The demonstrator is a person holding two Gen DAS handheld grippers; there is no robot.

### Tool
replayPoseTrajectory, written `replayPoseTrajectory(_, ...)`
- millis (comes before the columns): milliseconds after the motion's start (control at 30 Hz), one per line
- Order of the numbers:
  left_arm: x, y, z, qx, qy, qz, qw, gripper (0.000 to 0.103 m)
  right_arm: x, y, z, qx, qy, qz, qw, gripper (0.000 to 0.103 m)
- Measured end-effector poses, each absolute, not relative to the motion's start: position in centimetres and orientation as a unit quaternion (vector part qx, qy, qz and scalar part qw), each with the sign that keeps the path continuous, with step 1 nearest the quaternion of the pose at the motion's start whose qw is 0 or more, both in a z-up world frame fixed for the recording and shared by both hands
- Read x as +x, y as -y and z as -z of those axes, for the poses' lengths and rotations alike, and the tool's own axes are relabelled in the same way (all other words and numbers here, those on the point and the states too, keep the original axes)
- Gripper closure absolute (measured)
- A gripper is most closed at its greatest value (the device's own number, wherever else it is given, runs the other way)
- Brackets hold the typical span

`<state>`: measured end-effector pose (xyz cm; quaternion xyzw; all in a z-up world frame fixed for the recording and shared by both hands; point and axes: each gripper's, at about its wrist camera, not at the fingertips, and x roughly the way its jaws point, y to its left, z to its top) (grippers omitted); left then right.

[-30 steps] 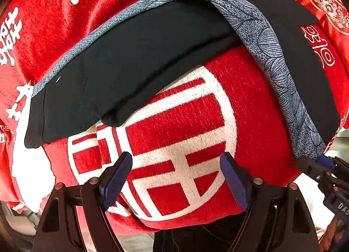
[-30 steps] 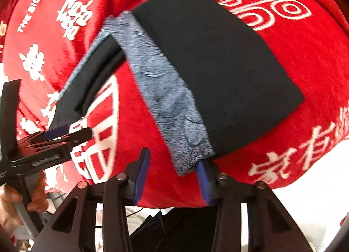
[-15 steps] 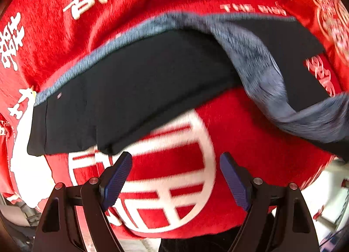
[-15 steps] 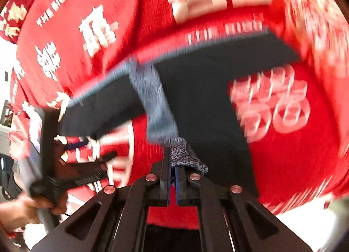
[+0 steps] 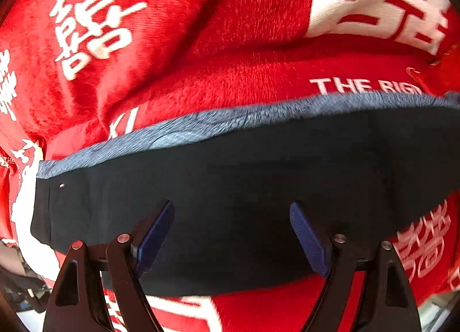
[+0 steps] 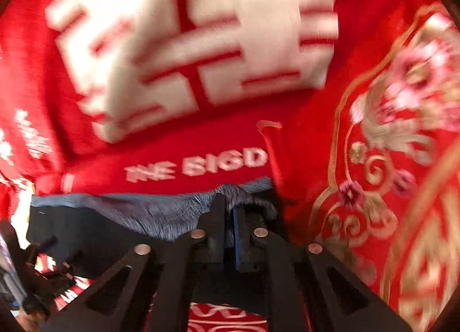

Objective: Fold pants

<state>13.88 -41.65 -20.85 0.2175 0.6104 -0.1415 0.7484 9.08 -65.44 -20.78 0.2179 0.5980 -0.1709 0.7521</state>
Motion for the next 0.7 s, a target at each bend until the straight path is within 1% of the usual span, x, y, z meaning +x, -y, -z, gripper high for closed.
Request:
replayPoseTrajectory(33,14.3,41.9,21.1,0.218,-0.611,0.139,0.748,0.019,9.0,65.6,20.9,0.212,-0.604,0.173,0.749,0.070)
replayPoseTrajectory(67,14.7,42.2,21.3,0.219,-0.609,0.135,0.750,0.019,9.0,65.9,20.7,0.209,-0.603,0.171,0.750,0.054)
replayPoseTrajectory(100,15.0,42.5,21.3,0.218,-0.608,0.133,0.752,0.019,8.8,66.2,19.7,0.211,-0.592,0.165,0.760,0.028)
replayPoseTrajectory(133,15.5,42.7,21.3,0.217,-0.607,0.131,0.753,0.019,8.7,66.4,18.8,0.211,-0.583,0.160,0.768,0.025)
replayPoseTrajectory(200,16.1,43.2,21.3,0.218,-0.607,0.130,0.753,0.019,8.1,66.4,16.3,0.199,-0.565,0.159,0.785,0.025)
replayPoseTrajectory(267,16.5,43.8,21.8,0.229,-0.606,0.129,0.751,0.019,7.6,66.3,15.5,0.208,-0.551,0.145,0.795,0.027)
replayPoseTrajectory(300,16.6,44.1,22.0,0.234,-0.605,0.128,0.750,0.019,7.6,66.1,15.9,0.217,-0.555,0.138,0.791,0.041)
replayPoseTrajectory(333,16.7,44.4,22.4,0.238,-0.606,0.128,0.748,0.019,7.9,65.8,16.7,0.217,-0.565,0.134,0.785,0.063)
replayPoseTrajectory(367,16.5,44.6,23.0,0.242,-0.608,0.127,0.746,0.019,8.5,65.3,17.9,0.212,-0.579,0.130,0.777,0.069)
replayPoseTrajectory(433,16.2,44.8,23.9,0.249,-0.612,0.125,0.740,0.019,9.3,64.6,21.4,0.208,-0.601,0.124,0.761,0.071)
replayPoseTrajectory(533,14.7,44.4,24.4,0.260,-0.605,0.135,0.741,0.019,8.3,63.5,26.9,0.180,-0.649,0.146,0.724,0.073)
replayPoseTrajectory(567,14.2,44.3,24.5,0.268,-0.601,0.141,0.740,0.019,7.2,63.1,27.9,0.172,-0.648,0.143,0.728,0.074)
replayPoseTrajectory(600,13.7,44.2,24.5,0.278,-0.597,0.147,0.738,0.019,6.7,62.7,27.4,0.156,-0.634,0.141,0.744,0.075)
replayPoseTrajectory(667,13.4,44.0,24.1,0.288,-0.598,0.159,0.731,0.019,5.9,61.3,26.5,0.111,-0.653,0.138,0.737,0.075)
replayPoseTrajectory(700,13.4,43.5,23.7,0.283,-0.604,0.160,0.727,0.019,5.2,61.0,25.7,0.131,-0.647,0.130,0.740,0.069)
